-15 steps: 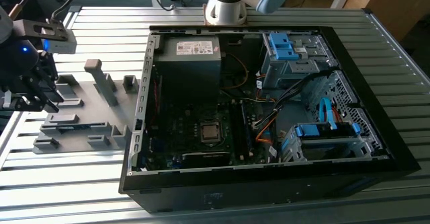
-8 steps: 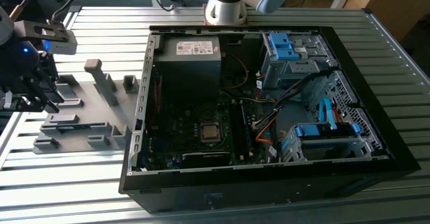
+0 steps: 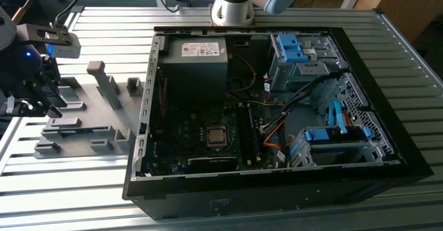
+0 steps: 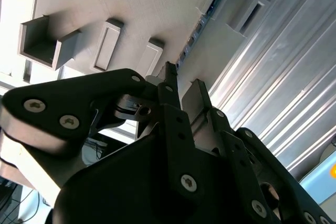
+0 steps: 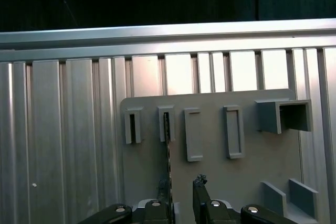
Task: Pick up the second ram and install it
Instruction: 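Pick up the second ram and move it above second insertion slot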
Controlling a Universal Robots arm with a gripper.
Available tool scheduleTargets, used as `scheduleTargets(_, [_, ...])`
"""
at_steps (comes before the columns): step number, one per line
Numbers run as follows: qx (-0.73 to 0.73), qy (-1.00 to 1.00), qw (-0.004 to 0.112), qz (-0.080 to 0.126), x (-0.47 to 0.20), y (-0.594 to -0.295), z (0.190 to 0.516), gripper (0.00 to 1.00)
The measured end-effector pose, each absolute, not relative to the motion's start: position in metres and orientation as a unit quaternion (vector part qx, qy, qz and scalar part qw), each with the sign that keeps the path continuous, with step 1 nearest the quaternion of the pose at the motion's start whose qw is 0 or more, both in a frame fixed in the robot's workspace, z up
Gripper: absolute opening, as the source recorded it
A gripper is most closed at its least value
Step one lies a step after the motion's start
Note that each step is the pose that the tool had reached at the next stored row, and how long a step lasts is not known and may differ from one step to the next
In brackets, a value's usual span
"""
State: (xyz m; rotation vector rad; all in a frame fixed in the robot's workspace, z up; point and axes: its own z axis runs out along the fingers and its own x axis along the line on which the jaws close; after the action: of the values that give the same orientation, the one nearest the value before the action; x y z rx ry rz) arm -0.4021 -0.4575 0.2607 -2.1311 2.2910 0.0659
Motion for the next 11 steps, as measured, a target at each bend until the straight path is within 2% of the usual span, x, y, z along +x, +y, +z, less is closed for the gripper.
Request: scheduleTargets(11, [-0.693,0.720,0.004,0.020,-0.402,-0.458,0.246,0.32])
